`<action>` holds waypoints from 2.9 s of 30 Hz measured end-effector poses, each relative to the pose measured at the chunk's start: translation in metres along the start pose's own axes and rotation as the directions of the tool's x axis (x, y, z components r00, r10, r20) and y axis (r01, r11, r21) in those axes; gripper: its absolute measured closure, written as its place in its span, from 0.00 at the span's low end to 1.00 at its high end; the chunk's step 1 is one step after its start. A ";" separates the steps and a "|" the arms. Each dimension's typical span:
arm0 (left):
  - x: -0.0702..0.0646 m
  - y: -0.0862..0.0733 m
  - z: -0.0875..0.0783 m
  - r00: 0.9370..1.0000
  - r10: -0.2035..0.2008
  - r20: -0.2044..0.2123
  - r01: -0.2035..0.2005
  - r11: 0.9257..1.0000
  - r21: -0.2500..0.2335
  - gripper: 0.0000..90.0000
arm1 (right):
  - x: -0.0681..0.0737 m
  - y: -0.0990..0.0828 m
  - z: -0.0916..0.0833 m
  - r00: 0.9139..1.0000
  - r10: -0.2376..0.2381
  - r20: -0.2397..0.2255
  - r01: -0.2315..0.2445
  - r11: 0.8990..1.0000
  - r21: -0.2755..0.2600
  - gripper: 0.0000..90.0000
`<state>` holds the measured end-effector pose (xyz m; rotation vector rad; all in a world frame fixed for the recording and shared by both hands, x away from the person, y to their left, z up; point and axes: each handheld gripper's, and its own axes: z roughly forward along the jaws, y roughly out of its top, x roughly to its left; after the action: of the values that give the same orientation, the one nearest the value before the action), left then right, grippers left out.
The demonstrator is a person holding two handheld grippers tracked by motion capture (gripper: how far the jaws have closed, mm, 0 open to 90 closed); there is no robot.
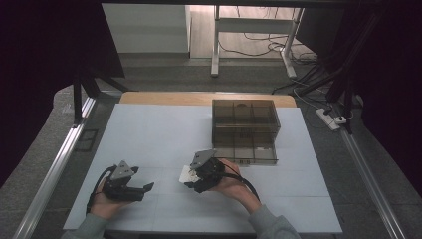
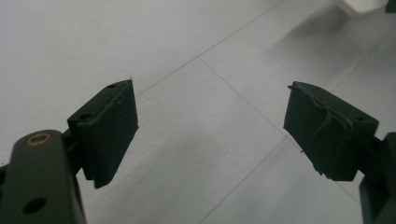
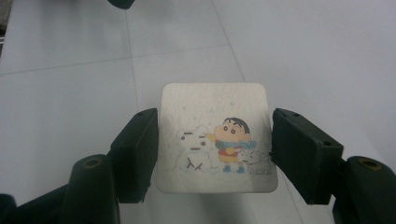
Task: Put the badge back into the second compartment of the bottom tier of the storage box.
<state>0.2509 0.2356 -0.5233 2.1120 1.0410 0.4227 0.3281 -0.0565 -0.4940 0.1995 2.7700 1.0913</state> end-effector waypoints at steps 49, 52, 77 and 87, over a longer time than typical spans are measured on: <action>-0.003 0.000 0.003 1.000 0.019 0.000 -0.019 1.000 0.021 0.20 | 0.004 0.008 -0.013 0.996 -0.051 0.071 0.052 0.999 -0.008 0.37; -0.003 0.000 0.003 1.000 0.021 -0.001 -0.021 1.000 0.022 0.20 | 0.004 0.008 -0.015 0.996 -0.052 0.073 0.053 0.999 -0.009 0.37; -0.003 0.000 0.003 1.000 0.018 0.001 -0.018 1.000 0.017 0.20 | -0.016 -0.004 -0.029 0.991 -0.006 0.133 0.007 1.000 -0.009 0.37; -0.003 0.000 0.003 1.000 0.016 0.002 -0.016 1.000 0.017 0.20 | -0.026 -0.011 -0.037 0.987 0.022 0.158 -0.022 1.000 -0.007 0.37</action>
<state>0.2505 0.2323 -0.5251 2.1365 1.0301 0.4213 0.3455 -0.0938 -0.4727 0.3030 2.6302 1.0393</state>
